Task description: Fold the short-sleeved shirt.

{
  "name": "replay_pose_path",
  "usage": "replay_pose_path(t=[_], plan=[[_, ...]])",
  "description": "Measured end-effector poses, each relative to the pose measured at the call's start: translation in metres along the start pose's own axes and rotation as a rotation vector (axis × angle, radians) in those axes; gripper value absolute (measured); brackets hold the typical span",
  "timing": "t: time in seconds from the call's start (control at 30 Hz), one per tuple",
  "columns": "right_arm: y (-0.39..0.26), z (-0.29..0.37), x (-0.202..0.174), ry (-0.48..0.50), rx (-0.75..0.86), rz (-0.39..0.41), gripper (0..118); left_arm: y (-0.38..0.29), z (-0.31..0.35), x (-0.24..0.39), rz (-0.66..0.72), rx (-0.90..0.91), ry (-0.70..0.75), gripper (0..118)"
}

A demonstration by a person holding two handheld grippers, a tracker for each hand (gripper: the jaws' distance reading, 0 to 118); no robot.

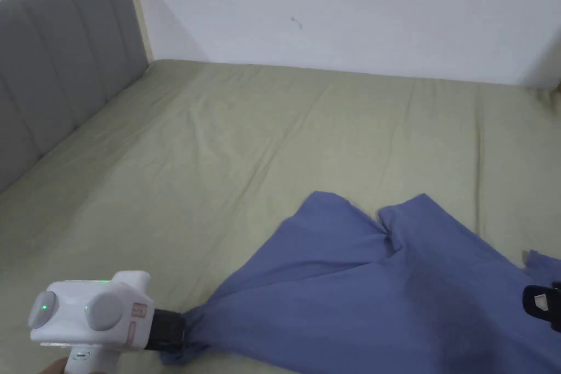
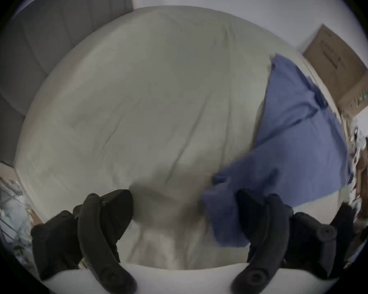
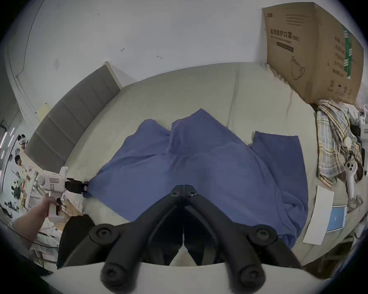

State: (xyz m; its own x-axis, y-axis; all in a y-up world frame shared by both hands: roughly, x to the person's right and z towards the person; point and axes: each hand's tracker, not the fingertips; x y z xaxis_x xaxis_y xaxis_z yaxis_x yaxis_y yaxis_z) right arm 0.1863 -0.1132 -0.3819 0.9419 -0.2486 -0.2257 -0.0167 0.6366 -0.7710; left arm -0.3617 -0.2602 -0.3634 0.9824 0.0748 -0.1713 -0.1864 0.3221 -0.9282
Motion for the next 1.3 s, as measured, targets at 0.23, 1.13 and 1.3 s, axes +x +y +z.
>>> replay_pose_path(t=[0.23, 1.13, 1.3], plan=[[0.009, -0.028, 0.011, 0.048, -0.035, -0.037, 0, -0.015, 0.064, 0.026, -0.163, 0.261, -0.082, 0], [0.134, -0.259, 0.114, -0.198, -0.360, 0.195, 7, 0.022, 0.105, 0.042, 0.032, 0.402, -0.144, 0], [0.156, -0.172, 0.091, -0.083, -0.228, 0.181, 0, 0.017, 0.114, 0.040, 0.032, 0.413, -0.130, 0]])
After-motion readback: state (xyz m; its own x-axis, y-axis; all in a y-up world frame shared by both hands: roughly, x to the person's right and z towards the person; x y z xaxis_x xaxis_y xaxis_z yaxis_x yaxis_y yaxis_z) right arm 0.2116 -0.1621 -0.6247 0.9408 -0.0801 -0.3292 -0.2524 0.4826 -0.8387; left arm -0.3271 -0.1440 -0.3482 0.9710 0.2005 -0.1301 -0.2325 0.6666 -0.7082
